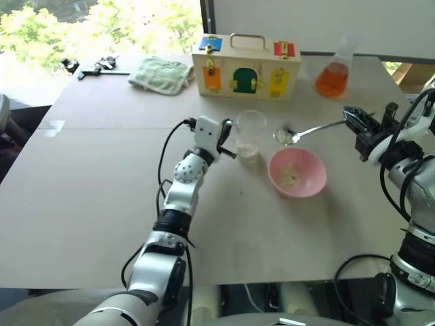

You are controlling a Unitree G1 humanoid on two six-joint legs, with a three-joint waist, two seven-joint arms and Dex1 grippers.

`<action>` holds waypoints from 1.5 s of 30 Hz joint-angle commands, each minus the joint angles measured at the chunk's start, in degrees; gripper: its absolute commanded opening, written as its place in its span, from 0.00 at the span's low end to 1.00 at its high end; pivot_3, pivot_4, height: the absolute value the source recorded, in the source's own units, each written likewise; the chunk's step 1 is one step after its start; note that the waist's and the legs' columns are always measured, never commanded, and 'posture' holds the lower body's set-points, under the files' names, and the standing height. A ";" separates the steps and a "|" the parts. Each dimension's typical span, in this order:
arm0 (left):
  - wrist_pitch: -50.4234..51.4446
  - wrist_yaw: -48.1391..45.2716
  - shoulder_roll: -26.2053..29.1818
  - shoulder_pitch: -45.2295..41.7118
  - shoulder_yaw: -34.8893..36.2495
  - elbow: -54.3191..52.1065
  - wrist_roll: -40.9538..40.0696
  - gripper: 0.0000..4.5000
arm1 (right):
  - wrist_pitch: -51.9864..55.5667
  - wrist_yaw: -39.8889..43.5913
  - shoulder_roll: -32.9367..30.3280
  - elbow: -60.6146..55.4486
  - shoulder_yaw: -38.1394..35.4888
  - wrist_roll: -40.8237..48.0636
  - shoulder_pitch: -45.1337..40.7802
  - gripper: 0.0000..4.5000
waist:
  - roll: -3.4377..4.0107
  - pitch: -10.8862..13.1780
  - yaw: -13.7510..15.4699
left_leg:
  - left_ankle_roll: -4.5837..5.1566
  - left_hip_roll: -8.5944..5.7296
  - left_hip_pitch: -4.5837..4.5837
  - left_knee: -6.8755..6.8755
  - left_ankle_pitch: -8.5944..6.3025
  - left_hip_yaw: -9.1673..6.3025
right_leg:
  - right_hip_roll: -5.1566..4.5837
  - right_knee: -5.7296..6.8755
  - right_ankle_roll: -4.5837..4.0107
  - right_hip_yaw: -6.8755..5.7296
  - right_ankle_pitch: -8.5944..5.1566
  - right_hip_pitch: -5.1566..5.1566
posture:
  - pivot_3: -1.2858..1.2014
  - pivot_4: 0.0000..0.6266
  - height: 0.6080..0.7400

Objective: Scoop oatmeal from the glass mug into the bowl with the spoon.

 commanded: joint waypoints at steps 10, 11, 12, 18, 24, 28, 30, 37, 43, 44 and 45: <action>-1.40 -0.54 0.42 -0.68 0.81 -1.05 -0.37 0.01 | 2.63 17.11 -14.36 0.01 5.41 -12.07 5.61 0.00 | 0.02 0.01 0.00 | 0.05 -0.04 0.10 0.00 -0.03 0.06 | 0.09 0.05 0.00 0.08 0.00 0.01 | 0.52 0.24 1.00; -1.41 -0.50 0.38 -0.66 0.81 -1.06 -0.34 0.01 | 3.14 18.65 -15.72 -0.30 6.23 -13.88 5.35 0.00 | 0.01 0.01 0.02 | 0.04 -0.04 0.10 0.00 -0.02 0.05 | 0.09 0.04 0.00 0.07 0.00 0.01 | 0.52 0.24 1.00; -1.42 -0.45 0.31 -0.64 0.80 -1.07 -0.27 0.01 | 4.17 20.82 -17.63 -0.93 7.21 -16.27 5.10 0.00 | 0.04 0.03 0.02 | 0.04 -0.04 0.09 0.01 -0.02 0.05 | 0.11 0.04 0.00 0.07 0.00 0.01 | 0.52 0.24 1.00; -1.37 -0.60 -0.04 -0.05 0.60 -1.74 -0.20 0.01 | 6.54 35.59 -29.72 -7.72 16.38 -36.33 0.68 0.00 | 0.03 0.04 0.04 | 0.02 -0.06 0.07 0.02 -0.01 0.03 | 0.09 0.01 0.01 0.06 0.00 0.00 | 0.52 0.24 1.00; -1.60 -0.50 -0.26 -0.06 0.63 -1.46 -0.15 0.01 | 6.00 46.68 -35.24 -12.16 21.48 -49.13 -2.72 0.00 | -0.01 0.05 0.11 | 0.00 -0.08 0.06 0.04 0.00 -0.03 | 0.08 -0.01 0.02 0.01 0.00 0.01 | 0.52 0.24 1.00; -1.80 -0.37 -0.43 -0.20 0.61 -1.20 -0.07 0.01 | 6.43 48.53 -33.14 -12.10 20.60 -49.76 -2.70 0.00 | -0.09 0.07 0.11 | 0.00 -0.08 0.03 0.08 0.00 -0.07 | 0.06 -0.02 0.02 -0.03 0.00 0.02 | 0.52 0.24 1.00; -1.85 -0.29 -0.48 -0.21 0.60 -1.17 -0.02 0.01 | 6.76 45.60 -28.17 -8.91 16.87 -45.51 -1.56 0.00 | -0.12 0.10 0.11 | -0.01 -0.08 0.03 0.13 0.00 -0.12 | 0.07 0.00 0.02 -0.08 0.00 0.06 | 0.52 0.24 1.00; -1.83 -0.17 -0.55 0.27 0.64 -1.53 0.13 0.01 | 3.03 27.90 -13.03 2.98 3.79 -20.57 -0.05 0.00 | -0.14 0.11 0.18 | -0.01 -0.09 0.03 0.29 0.00 -0.10 | 0.01 0.09 0.03 -0.17 0.01 0.19 | 0.52 0.24 1.00; -1.78 0.11 -0.84 0.58 0.48 -1.74 0.25 0.01 | -1.13 17.34 -9.68 5.27 5.85 -8.91 -12.53 0.00 | 0.00 0.16 -0.33 | -0.01 -0.06 0.19 0.29 0.01 0.03 | 0.08 0.28 0.03 0.04 0.02 0.11 | 0.52 0.24 1.00; -1.79 0.14 -0.94 0.59 0.44 -1.74 0.30 0.01 | -0.75 17.32 -9.48 5.57 7.45 -9.90 -14.73 0.00 | 0.00 0.16 -0.32 | -0.01 -0.05 0.17 0.29 0.01 0.03 | 0.11 0.28 0.03 0.02 0.02 0.11 | 0.52 0.24 1.00; -1.82 0.16 -1.02 0.60 0.42 -1.75 0.35 0.01 | -0.51 17.40 -8.97 5.89 8.97 -10.81 -16.69 0.00 | 0.00 0.16 -0.32 | -0.01 -0.02 0.17 0.29 0.01 0.03 | 0.14 0.27 0.03 0.02 0.02 0.10 | 0.52 0.24 1.00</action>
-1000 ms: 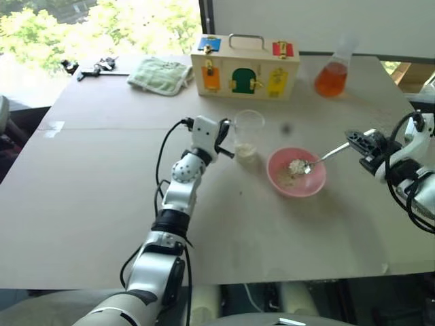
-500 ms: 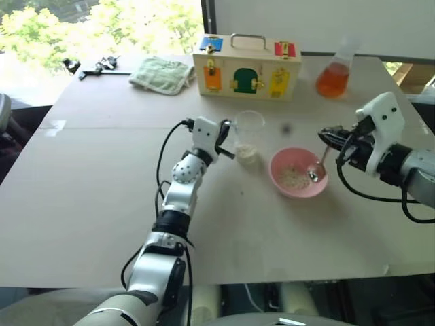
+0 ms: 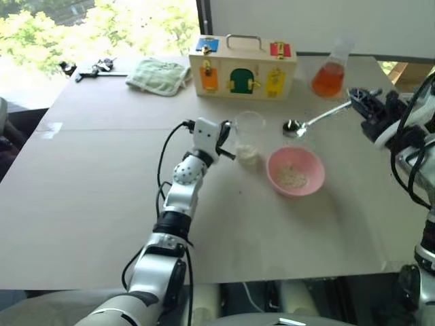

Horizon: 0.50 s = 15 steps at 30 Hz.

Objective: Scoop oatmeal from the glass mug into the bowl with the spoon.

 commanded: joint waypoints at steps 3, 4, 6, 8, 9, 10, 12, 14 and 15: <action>-1.55 0.68 -0.19 -0.16 -0.05 -1.70 0.23 0.01 | -0.25 0.50 2.80 0.81 6.51 -2.00 -8.67 0.00 | 0.00 -0.01 0.16 | 0.00 0.03 -0.03 -0.01 0.00 0.04 | 0.02 -0.04 0.00 0.01 0.00 0.00 | 0.52 0.24 1.00; -1.57 0.78 -0.26 -0.13 -0.04 -1.74 0.28 0.01 | 0.02 1.25 3.27 1.42 7.65 -3.41 -9.48 0.00 | 0.00 -0.01 0.21 | 0.00 0.02 -0.04 -0.01 0.00 0.05 | 0.00 -0.06 0.00 0.01 0.00 0.00 | 0.52 0.24 1.00; -1.59 1.00 -0.21 0.07 0.10 -2.11 0.35 0.01 | 0.67 3.33 4.49 3.23 10.58 -7.65 -9.82 0.00 | 0.00 -0.01 0.36 | 0.00 0.01 -0.07 0.00 0.00 0.15 | -0.06 -0.06 0.00 0.00 0.00 0.00 | 0.52 0.24 1.00; -1.56 1.22 -0.11 0.29 0.25 -2.46 0.37 0.01 | 1.04 5.75 5.04 4.41 13.10 -12.59 -9.85 0.00 | 0.00 -0.01 0.40 | 0.01 0.02 -0.08 0.00 0.00 0.22 | -0.11 -0.07 0.00 -0.01 0.00 0.00 | 0.52 0.24 1.00; -1.54 1.28 -0.11 0.43 0.25 -2.65 0.36 0.01 | 0.91 6.84 5.22 5.08 13.98 -15.17 -9.99 0.00 | 0.00 -0.01 0.37 | 0.01 0.02 -0.09 0.00 0.00 0.22 | -0.13 -0.07 0.00 -0.02 0.01 0.00 | 0.52 0.24 1.00; -1.52 1.34 -0.13 0.54 0.21 -2.79 0.37 0.01 | 0.83 7.72 5.42 5.54 14.39 -17.06 -10.08 0.00 | 0.01 -0.01 0.38 | 0.01 0.01 -0.09 0.00 0.00 0.23 | -0.13 -0.07 0.01 -0.02 0.01 0.00 | 0.52 0.24 1.00; -1.26 1.35 -0.35 1.06 0.08 -3.69 0.22 0.01 | 0.88 9.35 5.93 6.79 14.77 -20.08 -10.14 0.00 | 0.01 -0.01 0.34 | 0.01 0.01 -0.09 0.00 0.00 0.22 | -0.12 -0.07 0.01 -0.04 0.01 0.00 | 0.52 0.24 1.00; -0.98 1.35 -0.49 1.54 -0.06 -4.57 0.20 0.01 | 1.37 10.82 6.14 7.25 14.81 -22.11 -10.13 0.00 | 0.01 -0.01 0.30 | 0.00 0.02 -0.08 -0.01 0.00 0.22 | -0.10 -0.06 0.01 -0.04 0.01 -0.01 | 0.52 0.24 1.00; -0.90 1.34 -0.51 1.72 -0.09 -4.83 0.22 0.01 | 1.65 11.35 6.31 7.32 14.66 -22.60 -10.22 0.00 | 0.01 -0.01 0.34 | 0.00 0.02 -0.08 -0.01 0.00 0.22 | -0.10 -0.06 0.01 -0.04 0.01 -0.01 | 0.52 0.24 1.00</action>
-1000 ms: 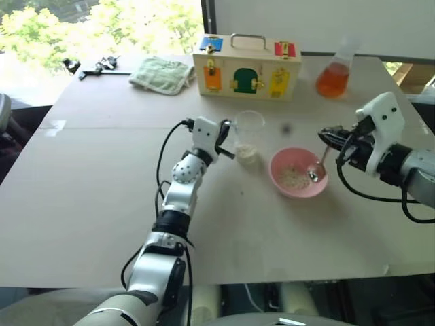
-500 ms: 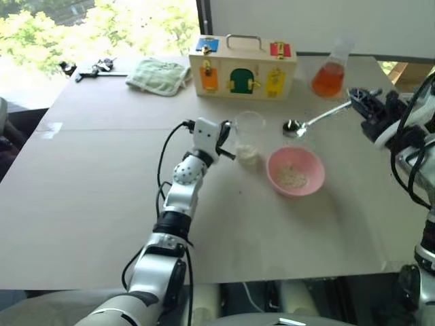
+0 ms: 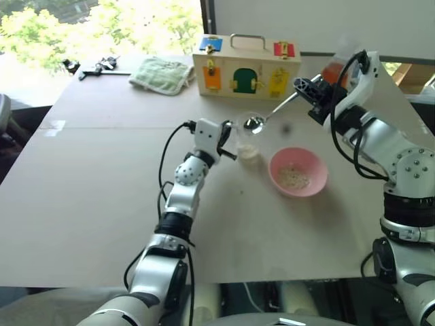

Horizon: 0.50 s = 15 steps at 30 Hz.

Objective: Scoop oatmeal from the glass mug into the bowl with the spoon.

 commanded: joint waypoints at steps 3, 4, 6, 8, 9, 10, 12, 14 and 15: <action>-0.40 0.40 -0.06 1.00 -0.10 -3.86 -0.20 0.00 | 0.61 2.77 0.45 -0.11 -1.90 -4.38 -1.95 0.25 | 0.00 0.00 0.00 | 0.00 0.01 0.00 0.00 0.00 0.01 | -0.01 0.00 0.00 -0.01 0.00 0.00 | 0.52 0.24 1.00; -0.31 0.43 -0.12 1.09 -0.10 -3.97 -0.21 0.00 | 0.77 2.88 0.80 -0.04 -2.36 -4.38 -2.31 0.35 | 0.00 0.00 -0.01 | 0.00 0.01 0.00 0.00 0.00 0.01 | -0.02 0.00 0.00 0.01 0.00 -0.01 | 0.52 0.24 1.00; -0.24 0.42 -0.22 1.21 -0.07 -4.06 -0.26 0.00 | 1.02 3.29 1.07 -0.34 -2.90 -5.01 -2.81 0.55 | 0.00 0.00 -0.03 | 0.00 0.00 0.00 0.00 0.00 0.01 | -0.01 0.01 0.00 0.00 0.00 -0.01 | 0.52 0.24 1.00; -0.33 0.38 -0.38 1.29 0.03 -4.01 -0.45 0.00 | 1.56 4.23 0.86 -1.02 -3.82 -4.60 -2.92 0.75 | 0.00 0.00 -0.04 | 0.00 -0.01 0.00 0.00 0.00 0.00 | 0.00 0.01 0.00 0.00 0.00 -0.02 | 0.52 0.24 1.00; -0.40 0.34 -0.41 1.32 0.06 -3.98 -0.50 0.00 | 1.91 4.87 0.44 -1.52 -4.56 -4.03 -2.62 0.75 | 0.00 0.00 -0.03 | 0.00 0.00 0.00 0.00 0.00 0.00 | 0.01 0.01 0.00 0.00 0.00 -0.02 | 0.52 0.24 1.00; -0.47 0.34 -0.42 1.34 0.09 -3.94 -0.48 0.00 | 2.29 5.55 -0.02 -1.99 -5.23 -3.60 -2.19 0.75 | 0.00 0.00 0.02 | 0.00 0.00 0.00 0.00 0.00 0.01 | 0.00 0.00 0.00 0.00 0.00 -0.02 | 0.52 0.24 1.00; -0.50 0.25 -0.35 1.45 0.24 -3.94 -0.60 0.00 | 3.30 7.09 -1.22 -3.30 -6.87 -2.55 -0.45 0.75 | 0.00 0.00 0.10 | 0.00 0.00 -0.01 0.00 0.00 0.02 | -0.01 0.00 0.00 0.00 0.00 -0.02 | 0.52 0.24 1.00; -0.70 -0.16 0.24 1.80 0.44 -4.05 -0.67 0.00 | 5.49 9.76 -3.21 -6.38 -9.29 1.75 3.54 0.75 | -0.01 0.00 0.20 | 0.01 0.00 -0.02 0.00 0.00 0.00 | -0.02 -0.03 0.00 -0.02 0.00 -0.01 | 0.52 0.24 1.00; -0.58 -0.36 0.51 2.14 0.66 -4.39 -0.89 0.00 | 6.62 10.85 -4.10 -8.06 -10.39 4.80 5.78 0.75 | -0.01 0.00 0.13 | 0.01 0.00 -0.03 -0.02 -0.01 -0.02 | -0.03 -0.05 0.00 -0.04 0.00 0.00 | 0.52 0.24 1.00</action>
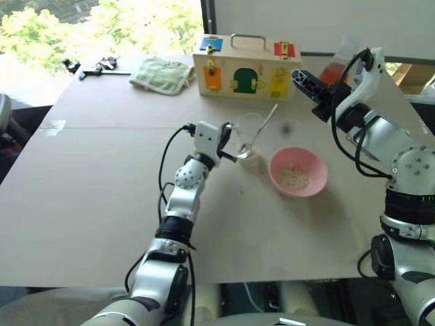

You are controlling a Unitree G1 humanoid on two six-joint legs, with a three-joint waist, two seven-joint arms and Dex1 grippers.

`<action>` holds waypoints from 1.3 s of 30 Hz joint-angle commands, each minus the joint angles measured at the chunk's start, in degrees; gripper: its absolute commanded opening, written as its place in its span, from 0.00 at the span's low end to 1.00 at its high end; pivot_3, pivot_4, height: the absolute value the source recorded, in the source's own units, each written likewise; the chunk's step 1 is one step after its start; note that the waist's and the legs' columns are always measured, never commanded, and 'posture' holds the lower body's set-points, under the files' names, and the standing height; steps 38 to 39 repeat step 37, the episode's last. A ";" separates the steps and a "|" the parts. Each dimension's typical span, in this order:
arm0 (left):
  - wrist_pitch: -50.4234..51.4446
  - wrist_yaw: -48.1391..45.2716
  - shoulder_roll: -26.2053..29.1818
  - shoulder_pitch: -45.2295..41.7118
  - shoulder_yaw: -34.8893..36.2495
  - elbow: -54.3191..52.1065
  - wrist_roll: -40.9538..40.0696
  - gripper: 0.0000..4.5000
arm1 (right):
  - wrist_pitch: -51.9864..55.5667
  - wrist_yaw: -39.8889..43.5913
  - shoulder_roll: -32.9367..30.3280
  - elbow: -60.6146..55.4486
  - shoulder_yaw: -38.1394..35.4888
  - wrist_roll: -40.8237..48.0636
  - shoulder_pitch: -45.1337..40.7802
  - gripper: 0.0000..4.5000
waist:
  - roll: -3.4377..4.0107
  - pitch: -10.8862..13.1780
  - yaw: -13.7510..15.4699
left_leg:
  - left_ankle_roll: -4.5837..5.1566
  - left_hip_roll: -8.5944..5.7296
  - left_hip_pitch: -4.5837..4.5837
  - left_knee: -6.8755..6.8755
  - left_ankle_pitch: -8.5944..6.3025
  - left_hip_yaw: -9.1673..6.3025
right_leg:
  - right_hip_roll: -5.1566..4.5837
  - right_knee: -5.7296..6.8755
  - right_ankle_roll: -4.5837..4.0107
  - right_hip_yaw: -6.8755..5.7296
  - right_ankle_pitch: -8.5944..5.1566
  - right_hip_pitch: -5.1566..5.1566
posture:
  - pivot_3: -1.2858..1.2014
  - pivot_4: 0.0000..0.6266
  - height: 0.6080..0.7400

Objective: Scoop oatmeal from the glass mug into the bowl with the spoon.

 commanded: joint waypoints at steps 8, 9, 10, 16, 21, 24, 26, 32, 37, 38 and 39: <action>-0.28 -0.81 2.84 2.37 1.27 -4.37 -1.24 0.63 | 6.18 11.67 -9.91 -15.93 -9.49 21.66 24.40 0.76 | 0.01 0.00 -0.23 | 0.22 0.01 0.11 -0.03 -0.13 -0.25 | 0.04 0.07 -0.01 0.07 0.00 0.02 | 0.52 0.24 1.00; 0.09 -0.71 3.04 2.56 1.31 -4.52 -1.22 0.72 | 6.58 13.72 -10.90 -17.25 -10.32 22.69 27.49 0.76 | 0.01 0.00 -0.16 | 0.23 0.00 0.12 0.00 -0.14 -0.29 | 0.05 0.08 -0.01 0.07 0.00 0.04 | 0.52 0.24 1.00; 0.95 -1.09 3.24 3.03 1.35 -5.02 -1.65 0.83 | 8.40 18.16 -12.80 -19.32 -11.31 21.86 32.10 0.76 | 0.01 -0.01 -0.15 | 0.24 -0.01 0.12 0.01 -0.14 -0.32 | 0.04 0.09 0.00 0.06 0.00 0.06 | 0.52 0.24 1.00; 5.26 -5.94 6.83 9.57 0.49 -15.34 -3.93 0.83 | 7.32 40.69 -21.02 -28.63 -10.27 2.81 51.09 0.76 | 0.00 -0.02 -0.40 | 0.28 0.02 0.14 0.01 -0.17 -0.36 | 0.03 -0.02 0.01 0.09 0.00 0.12 | 0.52 0.24 1.00; 12.45 -9.76 11.92 21.45 1.89 -32.00 -8.05 0.83 | -11.37 48.68 -18.57 -29.13 -3.09 -25.07 60.16 0.76 | -0.02 -0.06 -0.28 | 0.27 0.10 0.22 0.06 -0.17 -0.44 | 0.16 0.05 0.04 0.13 0.01 0.16 | 0.52 0.24 1.00; 16.64 -10.73 14.61 30.03 3.55 -39.22 -10.18 0.83 | -22.75 51.48 -15.45 -24.73 -0.14 -36.61 61.92 0.76 | -0.02 -0.07 -0.19 | 0.22 0.09 0.21 0.12 -0.14 -0.46 | 0.16 0.07 0.05 0.12 0.00 0.14 | 0.52 0.24 1.00; 17.90 -12.09 16.91 37.65 4.60 -43.64 -10.76 0.83 | -28.98 53.65 -13.38 -21.08 0.76 -41.09 62.24 0.76 | -0.03 -0.08 -0.30 | 0.17 0.10 0.24 0.14 -0.12 -0.40 | 0.12 0.07 0.06 0.18 0.00 0.15 | 0.52 0.24 1.00; 18.07 -15.03 20.45 53.22 4.15 -50.47 -10.76 0.83 | -37.48 58.92 -10.60 -12.74 1.39 -45.47 61.11 0.76 | 0.10 -0.16 0.06 | 0.23 0.14 0.30 0.13 -0.16 -0.36 | 0.10 0.06 0.02 0.20 -0.03 0.16 | 0.52 0.24 1.00; 18.04 -14.29 20.81 55.01 4.07 -52.13 -10.05 0.83 | -38.53 61.20 -10.41 -8.58 2.17 -46.47 58.81 0.76 | 0.19 -0.23 0.01 | 0.25 0.12 0.40 0.12 -0.17 -0.36 | 0.09 0.07 -0.17 0.20 -0.13 0.23 | 0.52 0.24 1.00; 18.04 -14.29 20.81 55.01 4.07 -52.13 -10.05 0.83 | -38.53 61.20 -10.41 -8.58 2.17 -46.47 58.81 0.76 | 0.19 -0.23 0.01 | 0.25 0.12 0.40 0.12 -0.17 -0.36 | 0.09 0.07 -0.17 0.20 -0.13 0.23 | 0.52 0.24 1.00; 18.04 -14.29 20.81 55.01 4.07 -52.13 -10.05 0.83 | -38.53 61.20 -10.41 -8.58 2.17 -46.47 58.81 0.76 | 0.19 -0.23 0.01 | 0.25 0.12 0.40 0.12 -0.17 -0.36 | 0.09 0.07 -0.17 0.20 -0.13 0.23 | 0.52 0.24 1.00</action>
